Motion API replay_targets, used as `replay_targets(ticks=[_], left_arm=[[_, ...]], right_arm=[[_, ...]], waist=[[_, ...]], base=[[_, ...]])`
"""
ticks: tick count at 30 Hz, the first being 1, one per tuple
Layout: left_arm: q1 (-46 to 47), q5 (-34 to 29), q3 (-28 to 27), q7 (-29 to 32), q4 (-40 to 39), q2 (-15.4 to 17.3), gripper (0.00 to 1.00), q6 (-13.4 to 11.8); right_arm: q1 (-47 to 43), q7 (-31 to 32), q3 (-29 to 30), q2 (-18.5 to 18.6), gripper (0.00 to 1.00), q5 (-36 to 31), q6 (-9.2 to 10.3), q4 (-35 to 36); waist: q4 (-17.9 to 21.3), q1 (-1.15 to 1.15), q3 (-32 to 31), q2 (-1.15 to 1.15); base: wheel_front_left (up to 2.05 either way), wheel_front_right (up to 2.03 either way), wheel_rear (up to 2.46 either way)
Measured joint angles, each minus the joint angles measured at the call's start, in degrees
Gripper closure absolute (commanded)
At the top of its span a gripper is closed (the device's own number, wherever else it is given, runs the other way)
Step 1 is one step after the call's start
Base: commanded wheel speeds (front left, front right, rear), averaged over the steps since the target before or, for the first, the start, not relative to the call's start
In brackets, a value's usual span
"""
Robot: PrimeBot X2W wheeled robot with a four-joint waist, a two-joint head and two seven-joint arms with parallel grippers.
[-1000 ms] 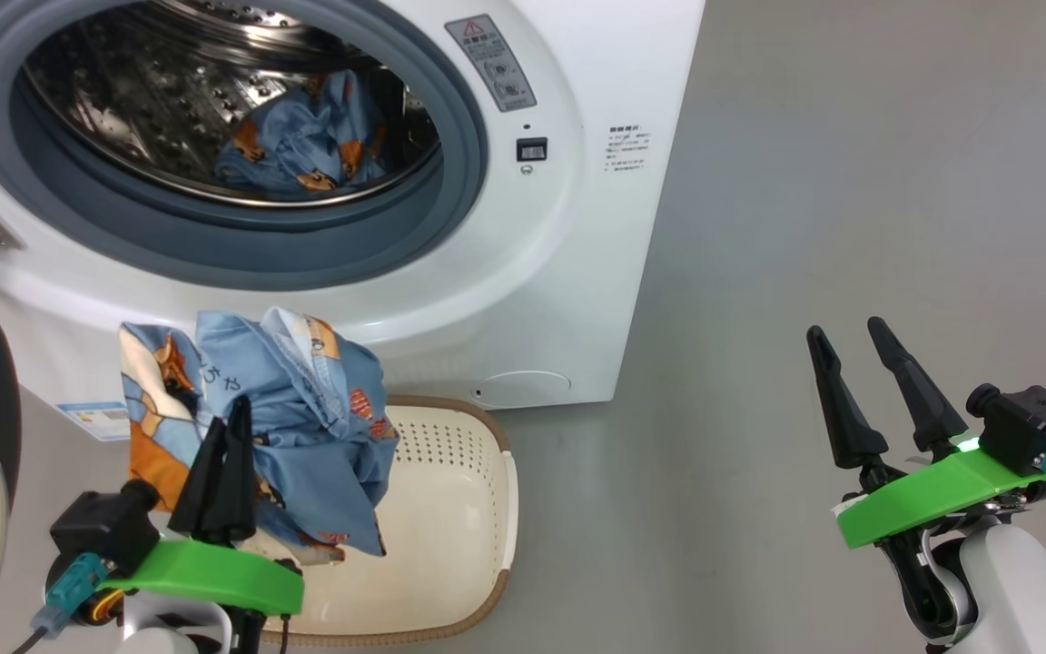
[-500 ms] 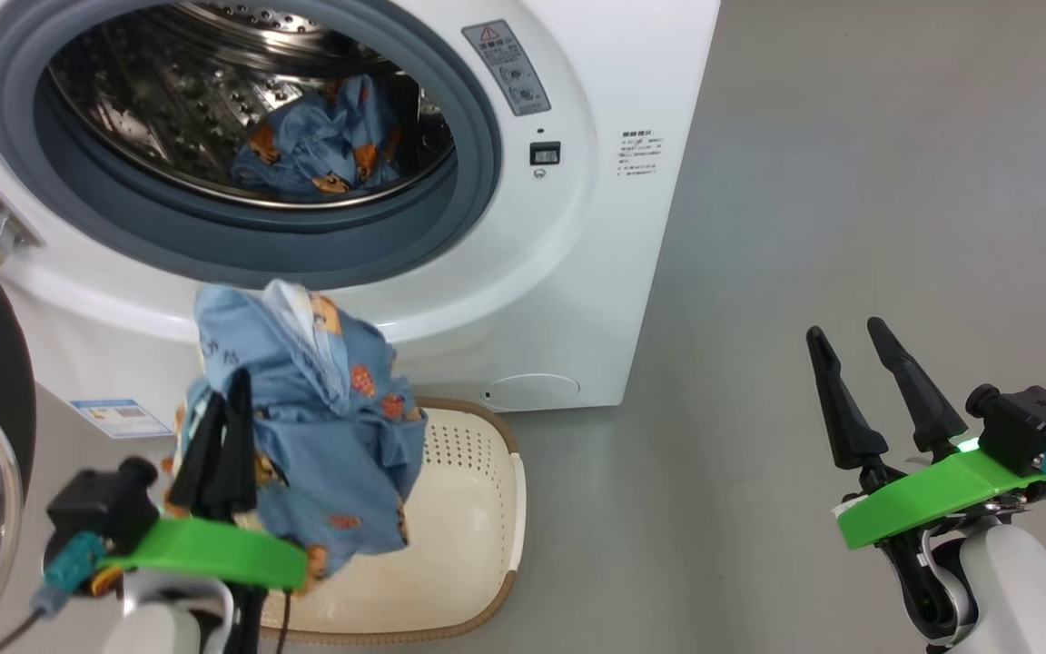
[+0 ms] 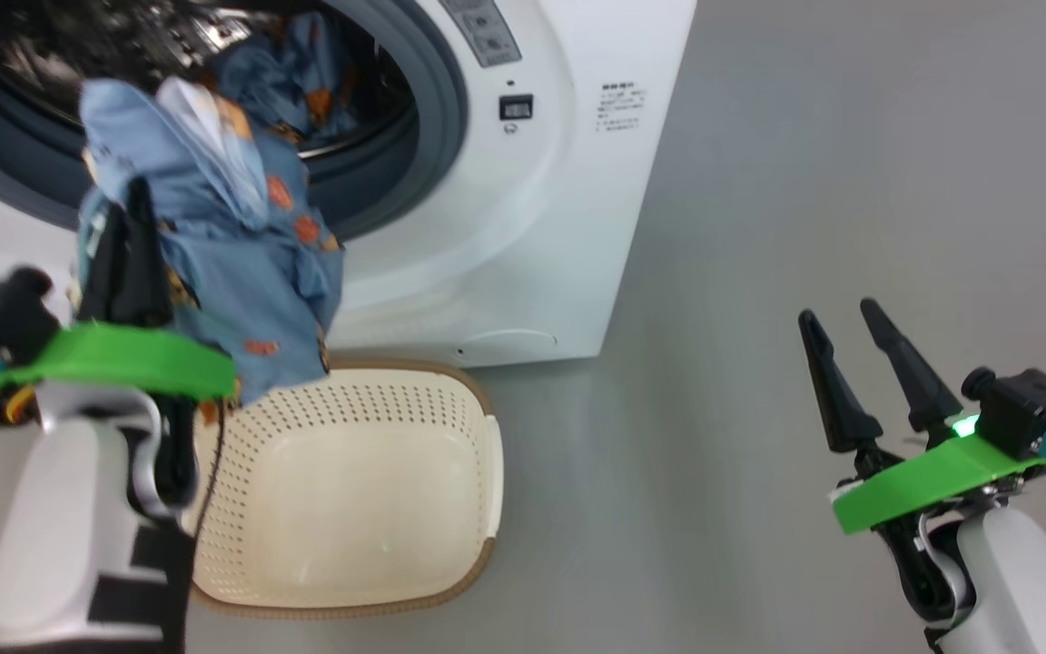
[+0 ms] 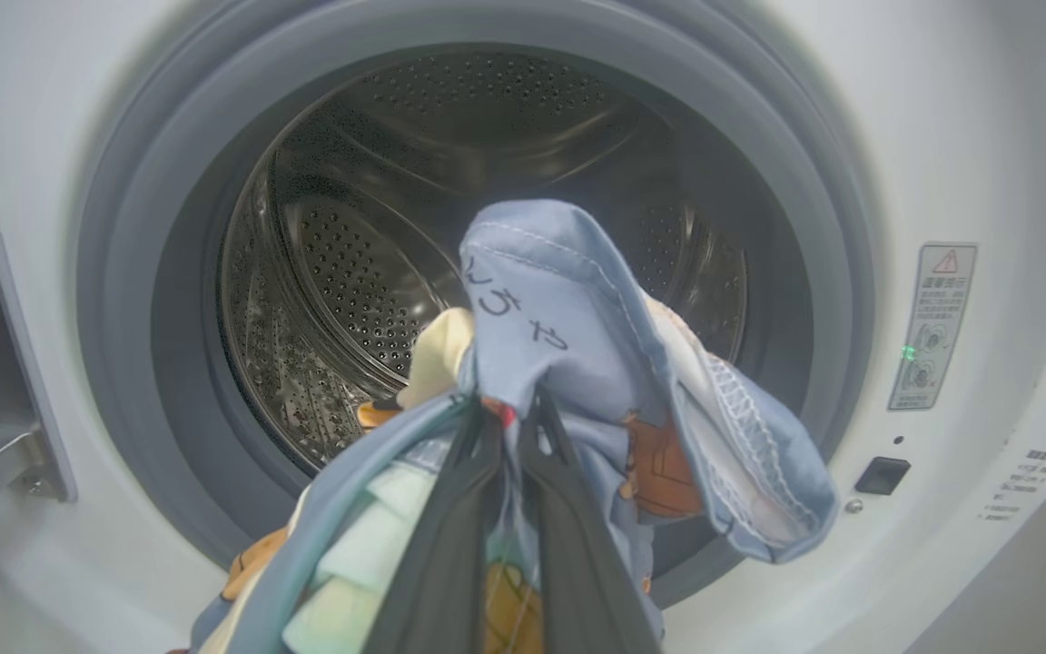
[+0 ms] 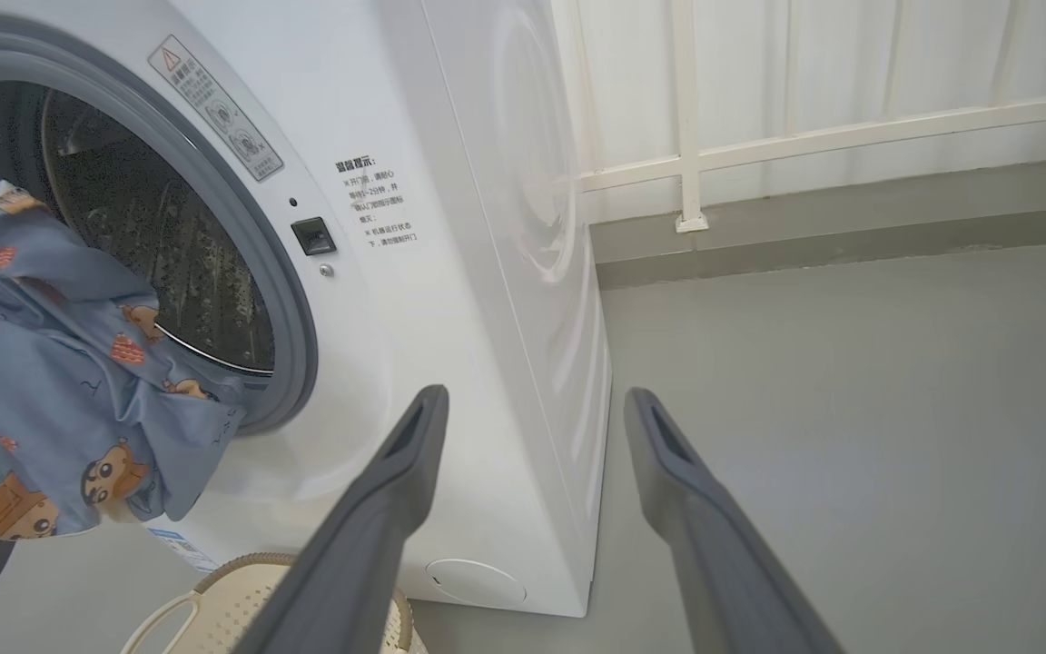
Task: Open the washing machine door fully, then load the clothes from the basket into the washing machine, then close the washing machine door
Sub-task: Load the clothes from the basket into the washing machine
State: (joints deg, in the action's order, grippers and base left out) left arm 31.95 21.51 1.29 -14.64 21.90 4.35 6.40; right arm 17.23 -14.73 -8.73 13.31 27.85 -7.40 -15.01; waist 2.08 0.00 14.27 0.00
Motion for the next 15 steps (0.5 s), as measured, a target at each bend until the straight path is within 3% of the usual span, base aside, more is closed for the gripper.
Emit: replay_targets(ticks=[15], left_arm=[[23.49, -0.07, -3.32, 0.0, 21.98, 4.12, 1.0, 0.51]], right_arm=[[5.28, 0.0, -0.2, -0.22, 0.0, 0.0, 0.0, 1.94]], waist=[[4.68, 0.0, 10.31, 0.0]], base=[[0.0, 0.0, 0.0]])
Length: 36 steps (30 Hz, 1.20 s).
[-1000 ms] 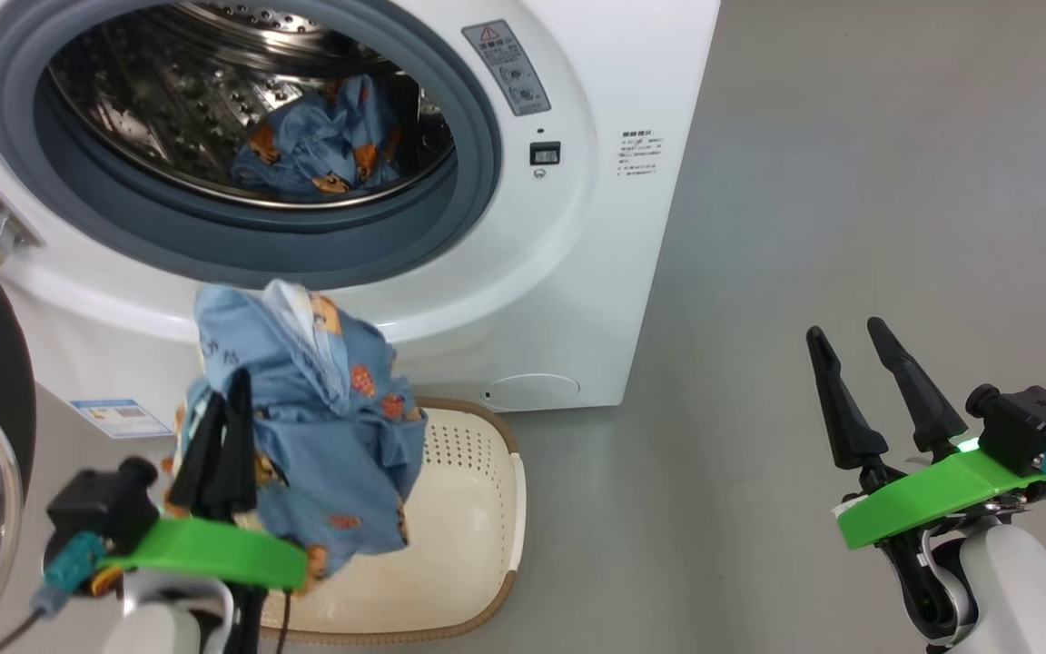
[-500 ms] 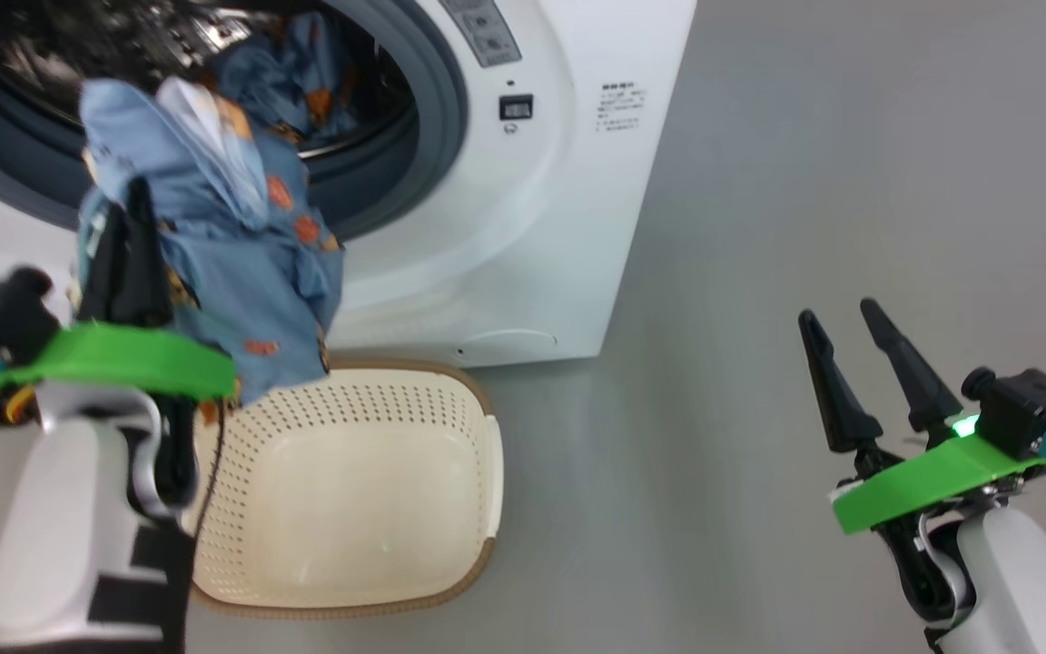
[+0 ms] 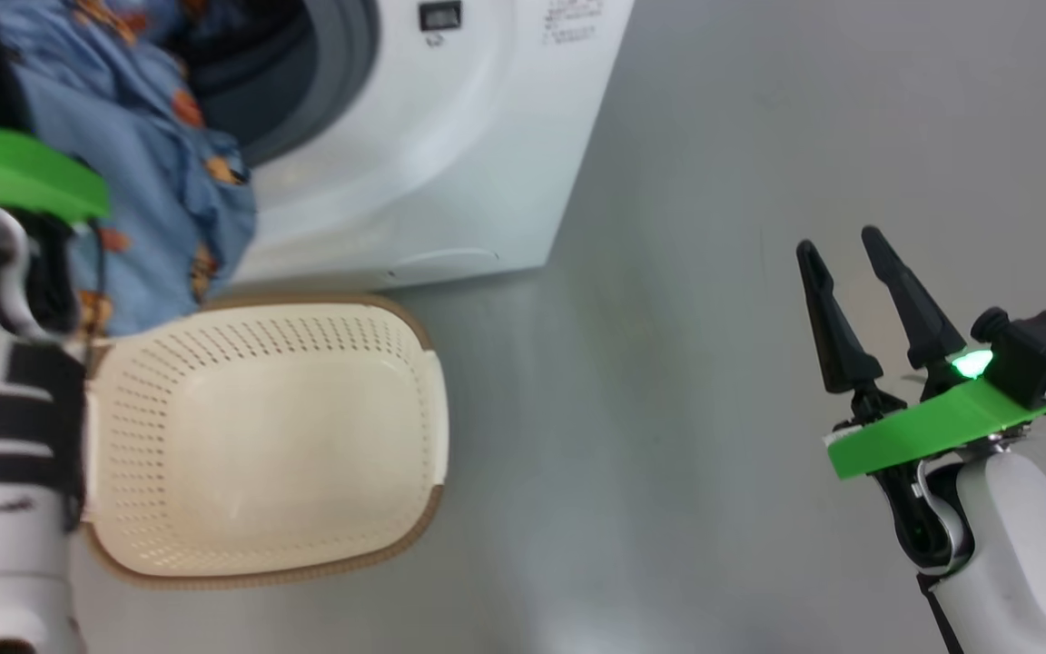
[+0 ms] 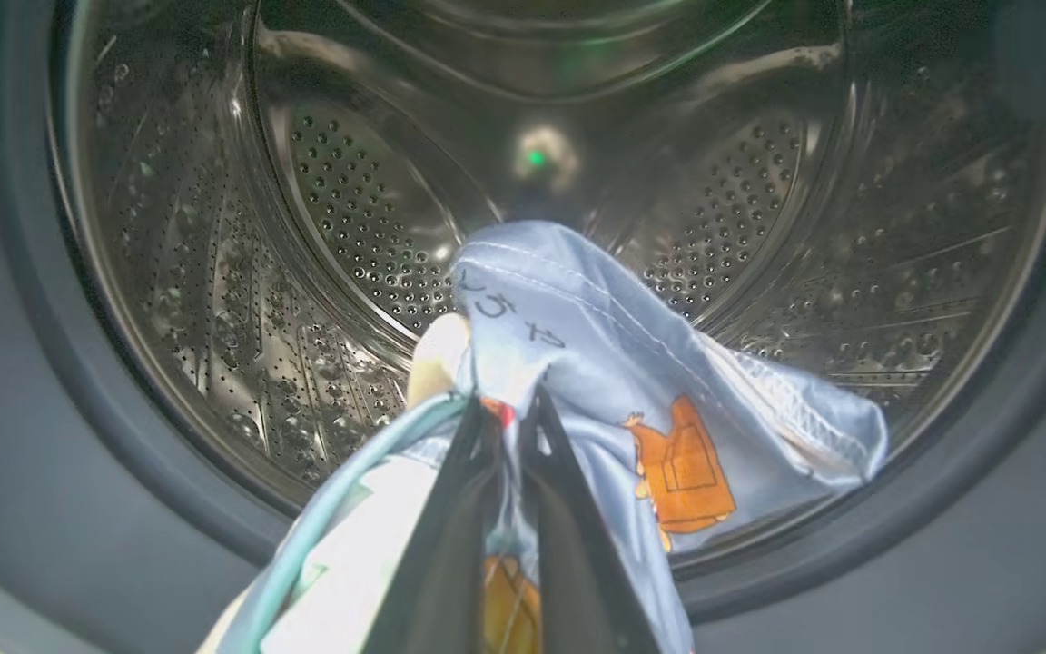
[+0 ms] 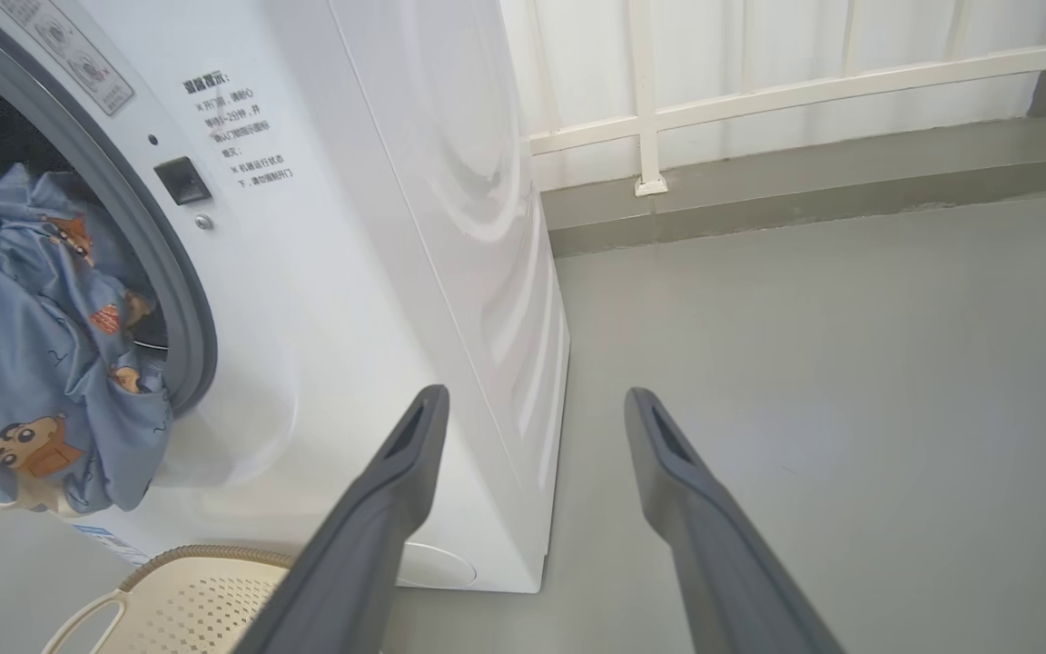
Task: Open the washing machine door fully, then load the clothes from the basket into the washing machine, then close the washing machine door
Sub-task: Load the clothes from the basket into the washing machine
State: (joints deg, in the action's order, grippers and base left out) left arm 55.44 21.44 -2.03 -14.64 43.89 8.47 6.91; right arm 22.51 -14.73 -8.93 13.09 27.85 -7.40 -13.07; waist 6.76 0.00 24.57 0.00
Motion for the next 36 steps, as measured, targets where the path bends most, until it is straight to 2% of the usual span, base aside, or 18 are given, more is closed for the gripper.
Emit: replay_targets(ticks=[6, 12, 15, 19, 22, 23, 25, 26, 36], left_arm=[[7.73, -2.14, -0.6, 0.0, 6.44, 2.46, 1.0, 0.18], [13.65, -4.11, -1.08, 0.0, 8.35, 3.5, 1.0, -0.1], [15.5, -5.11, -2.52, 0.01, 5.91, 3.69, 1.0, -1.02], [16.75, -7.47, -5.26, -0.03, -2.2, 3.71, 1.0, -2.16], [16.73, -8.9, -6.5, -0.07, -4.55, 3.2, 1.0, -2.19], [16.7, -9.32, -6.65, -0.07, -4.13, 2.9, 0.92, -2.19], [16.66, -9.7, -6.7, -0.07, -3.47, 2.55, 0.27, -2.19], [16.63, -10.14, -6.69, -0.07, -2.52, 2.21, 0.0, -2.19], [16.74, -12.27, -6.23, -0.07, 4.75, 1.72, 0.0, -2.09]], right_arm=[[2.05, 0.0, -0.07, -0.96, 0.0, 0.0, 0.0, 0.77], [3.33, 0.0, -0.09, -1.7, 0.0, 0.0, 0.0, 1.29], [3.46, 0.0, -0.21, -1.79, 0.0, 0.0, 0.0, 1.56], [3.72, 0.0, -0.21, -2.01, 0.0, 0.0, 0.0, 1.93], [4.29, 0.0, -0.13, -2.14, 0.0, -0.01, 0.0, 1.94], [4.45, 0.0, -0.13, -2.23, 0.0, -0.02, 0.0, 1.93], [4.51, 0.0, -0.14, -2.31, 0.0, -0.02, 0.0, 1.89], [4.53, 0.0, -0.2, -2.35, 0.0, -0.02, 0.0, 1.85], [4.58, 0.0, -0.36, -2.56, 0.0, -0.02, 0.0, 1.59]], waist=[[2.72, 0.0, 5.6, 0.0], [5.2, 0.0, 9.76, 0.0], [6.27, 0.0, 11.48, 0.0], [7.43, 0.0, 13.4, 0.0], [8.02, 0.0, 14.37, 0.0], [8.13, 0.0, 14.55, 0.0], [8.16, 0.0, 14.63, 0.0], [8.13, 0.0, 14.61, 0.0], [6.95, 0.0, 14.02, 0.0]], base=[[0.0, 0.0, 0.0], [0.0, 0.0, 0.0], [0.0, 0.0, 0.0], [0.0, 0.0, 0.0], [0.0, 0.0, 0.0], [0.0, 0.0, 0.0], [0.0, 0.0, 0.0], [0.0, 0.0, 0.0], [0.0, 0.0, 0.0]])
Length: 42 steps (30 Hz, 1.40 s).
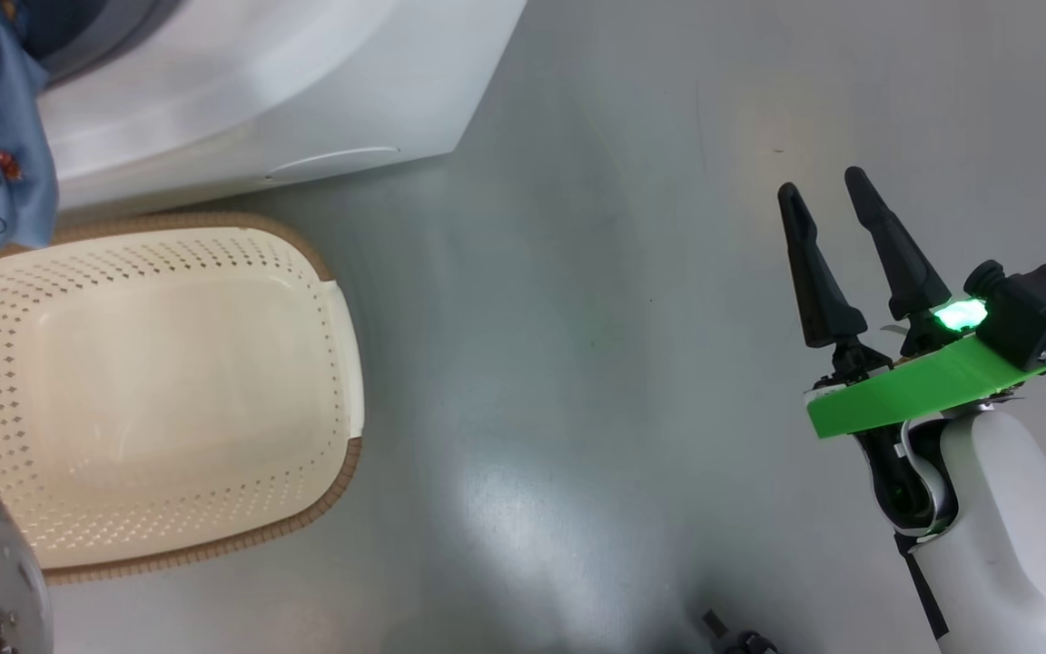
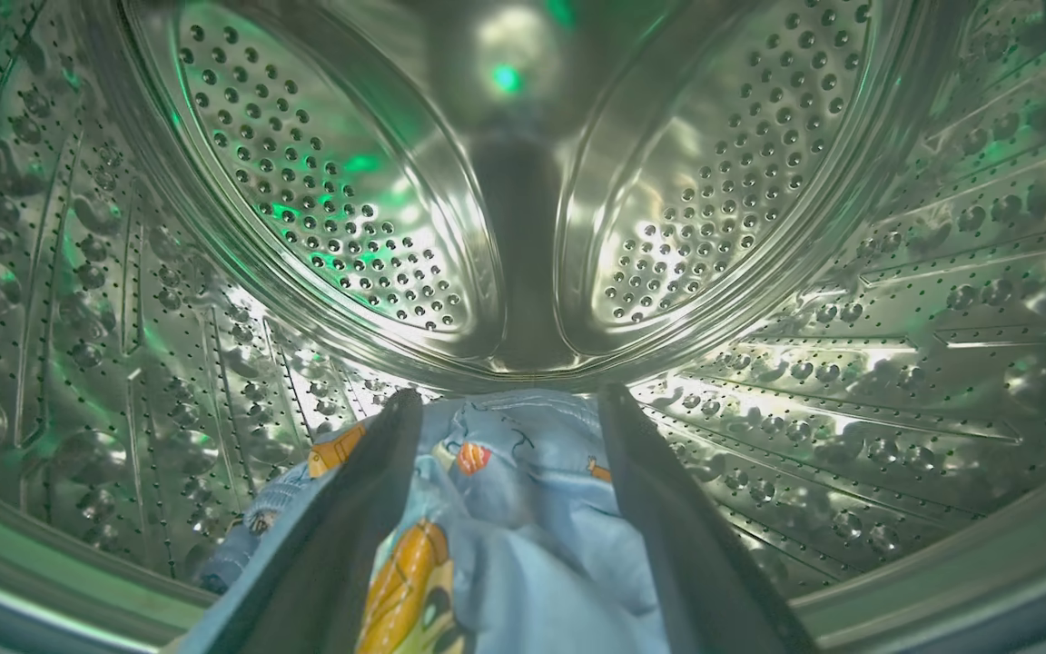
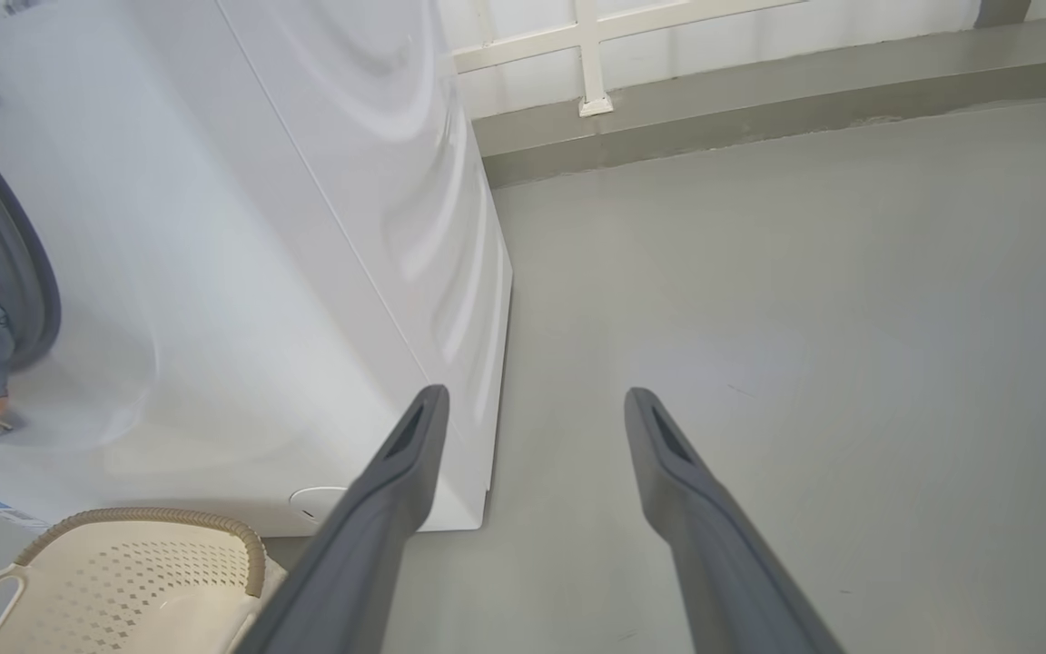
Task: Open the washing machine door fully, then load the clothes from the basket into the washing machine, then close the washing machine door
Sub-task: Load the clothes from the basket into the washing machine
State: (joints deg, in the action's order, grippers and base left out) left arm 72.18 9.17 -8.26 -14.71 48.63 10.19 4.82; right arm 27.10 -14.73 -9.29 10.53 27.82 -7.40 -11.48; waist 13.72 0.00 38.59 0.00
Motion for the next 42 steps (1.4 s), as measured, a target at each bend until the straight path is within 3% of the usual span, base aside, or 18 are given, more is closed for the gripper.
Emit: replay_targets(ticks=[22, 34, 42], left_arm=[[-8.1, -4.38, 4.44, 0.01, -4.34, 0.88, 0.0, 1.03], [-19.73, -2.83, 4.9, 0.01, -14.39, 1.29, 0.0, 1.57], [-28.69, -1.87, 5.55, 0.01, -24.14, -0.68, 0.0, 1.08]], right_arm=[[-0.54, 0.0, 0.83, -0.85, 0.0, 0.0, 0.0, -0.43], [-1.42, 0.0, 1.02, -1.02, 0.0, 0.01, 0.0, -1.15], [-2.2, 0.0, 1.04, -0.31, 0.0, 0.01, 0.0, -1.03]], waist=[[-3.59, 0.0, -4.48, 0.0], [-4.97, 0.0, -6.97, 0.0], [-6.28, 0.0, -7.43, 0.0]], base=[[0.0, 0.0, 0.0], [0.0, 0.0, 0.0], [0.0, 0.0, 0.0]])
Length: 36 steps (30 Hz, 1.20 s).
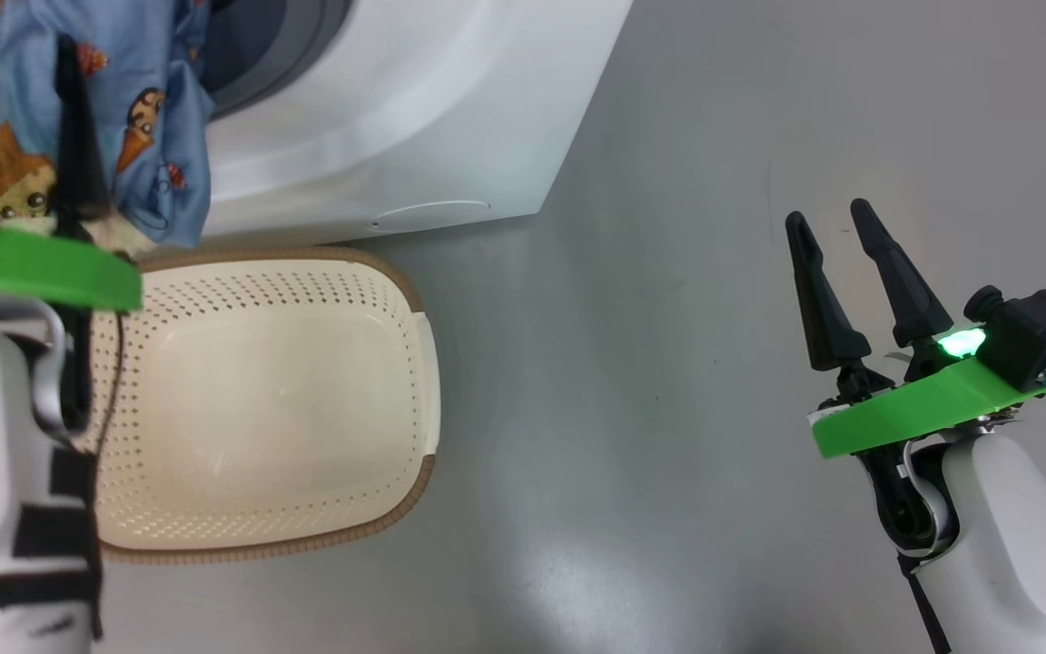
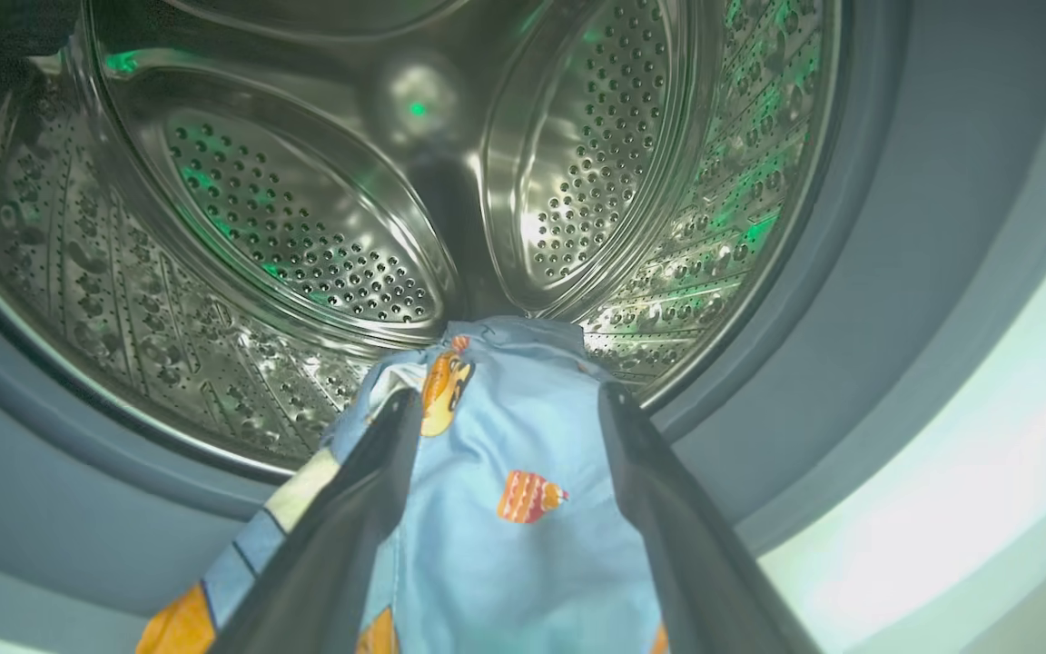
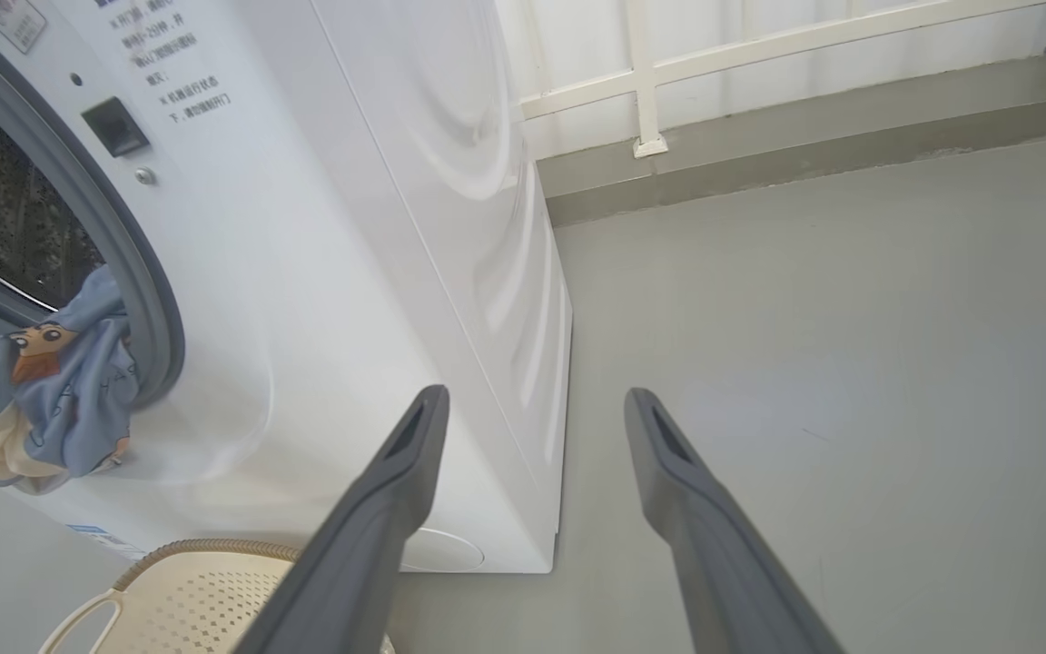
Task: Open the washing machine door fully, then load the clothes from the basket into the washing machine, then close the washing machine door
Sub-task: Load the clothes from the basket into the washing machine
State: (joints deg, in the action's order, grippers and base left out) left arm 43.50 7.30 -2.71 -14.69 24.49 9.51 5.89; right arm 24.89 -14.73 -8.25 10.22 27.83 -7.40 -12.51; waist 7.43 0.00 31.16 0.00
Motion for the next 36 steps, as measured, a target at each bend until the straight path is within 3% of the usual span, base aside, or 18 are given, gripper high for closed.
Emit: replay_targets(ticks=[17, 23, 36], left_arm=[[-21.1, 2.7, -2.26, 0.0, -18.82, -5.04, 0.0, -1.46], [-25.26, 3.14, -2.0, 0.0, -19.24, -6.84, 0.0, -1.86], [-26.92, 3.54, -2.54, 0.0, -19.34, -7.37, 0.0, -2.49]], right_arm=[[-0.24, 0.0, 0.27, 1.38, 0.0, 0.0, 0.0, 0.56], [-0.24, 0.0, 0.07, 1.38, 0.0, 0.0, 0.0, 0.62], [-0.24, 0.0, -0.02, 1.58, 0.0, 0.0, 0.0, 0.49]], waist=[[-0.9, 0.0, -0.32, 0.0], [-0.94, 0.0, -0.67, 0.0], [-1.23, 0.0, -1.38, 0.0]], base=[[0.0, 0.0, 0.0], [0.0, 0.0, 0.0], [0.0, 0.0, 0.0]])
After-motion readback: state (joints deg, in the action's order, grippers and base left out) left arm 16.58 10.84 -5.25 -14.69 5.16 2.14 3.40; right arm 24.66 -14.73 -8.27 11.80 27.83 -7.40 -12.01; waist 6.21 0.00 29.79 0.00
